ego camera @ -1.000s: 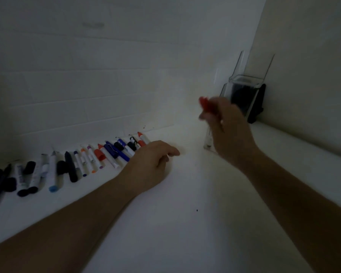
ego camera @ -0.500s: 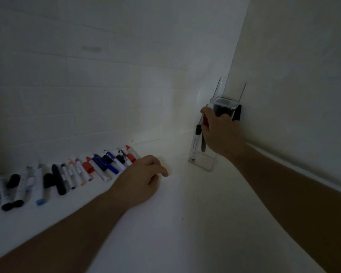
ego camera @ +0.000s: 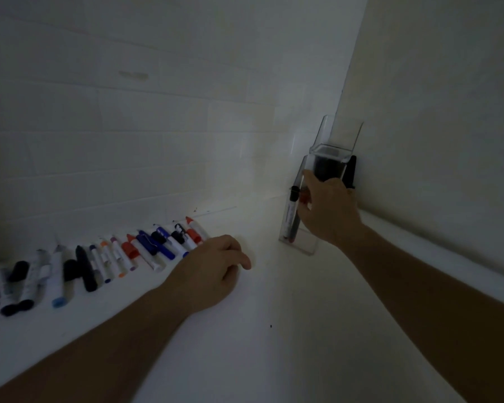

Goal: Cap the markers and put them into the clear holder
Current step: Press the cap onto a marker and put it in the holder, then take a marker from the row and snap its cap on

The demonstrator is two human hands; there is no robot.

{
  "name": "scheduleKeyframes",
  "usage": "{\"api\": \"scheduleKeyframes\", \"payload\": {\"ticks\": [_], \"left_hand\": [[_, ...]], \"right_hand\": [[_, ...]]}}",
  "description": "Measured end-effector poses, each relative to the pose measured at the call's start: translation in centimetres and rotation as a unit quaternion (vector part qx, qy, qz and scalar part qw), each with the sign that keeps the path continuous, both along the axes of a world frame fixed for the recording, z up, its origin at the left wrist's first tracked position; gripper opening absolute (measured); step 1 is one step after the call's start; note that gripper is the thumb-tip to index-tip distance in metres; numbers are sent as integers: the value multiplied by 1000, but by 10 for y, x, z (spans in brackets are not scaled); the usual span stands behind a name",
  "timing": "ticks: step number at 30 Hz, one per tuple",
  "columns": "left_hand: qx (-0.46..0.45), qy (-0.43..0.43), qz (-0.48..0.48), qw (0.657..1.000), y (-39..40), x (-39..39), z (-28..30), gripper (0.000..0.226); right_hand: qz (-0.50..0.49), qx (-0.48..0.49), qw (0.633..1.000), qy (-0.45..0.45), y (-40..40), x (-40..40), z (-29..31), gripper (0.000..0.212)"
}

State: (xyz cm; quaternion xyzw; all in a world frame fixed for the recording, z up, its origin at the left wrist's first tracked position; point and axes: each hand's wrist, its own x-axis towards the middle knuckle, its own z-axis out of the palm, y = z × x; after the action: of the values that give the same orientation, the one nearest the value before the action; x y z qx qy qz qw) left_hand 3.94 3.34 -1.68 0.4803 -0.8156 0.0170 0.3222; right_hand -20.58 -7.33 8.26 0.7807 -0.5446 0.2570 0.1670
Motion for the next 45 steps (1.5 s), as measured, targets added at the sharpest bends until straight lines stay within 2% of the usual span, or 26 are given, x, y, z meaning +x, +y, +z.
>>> {"api": "scheduleKeyframes", "payload": {"ticks": [3,5,7,10,14,17,20,25,28,31,34,36,40,43,45], "left_hand": [[-7,4,-5,1000,1,1,2,27],[-14,0,-5,1000,2,3,8,26],[-36,-12,22,999,3,11,16,26],[-64,20,138,988,2,39,30,28],[-65,65,292,952,4,71,39,38],[-63,80,332,938,4,78,39,41],[-53,71,326,941,2,78,36,42],[-28,59,333,941,-1,75,31,43],[-17,66,329,942,-2,73,29,43],[-17,61,323,944,-3,70,25,44],[-7,54,319,946,-5,67,23,42],[2,52,320,946,-7,66,23,34],[67,1,339,938,-22,69,30,26],[168,-69,340,923,-40,66,50,38],[229,-150,338,900,-54,60,63,47]], "right_hand": [[41,-128,991,10,12,13,-6,54],[115,-143,983,-12,23,31,-18,51],[188,-65,978,-60,29,53,-34,50],[251,83,959,-105,29,84,-60,49],[300,189,931,-89,21,121,-85,41],[320,216,920,-65,16,140,-90,31],[301,219,926,-67,13,147,-89,19],[194,175,965,14,7,138,-87,28],[141,184,972,33,7,116,-84,33],[178,129,975,-25,19,94,-88,23],[202,158,949,-181,30,81,-90,11],[198,177,929,-258,27,77,-91,20],[207,174,925,-267,20,78,-95,40],[221,183,920,-265,18,77,-97,41],[222,188,919,-267,16,76,-97,40]]}}
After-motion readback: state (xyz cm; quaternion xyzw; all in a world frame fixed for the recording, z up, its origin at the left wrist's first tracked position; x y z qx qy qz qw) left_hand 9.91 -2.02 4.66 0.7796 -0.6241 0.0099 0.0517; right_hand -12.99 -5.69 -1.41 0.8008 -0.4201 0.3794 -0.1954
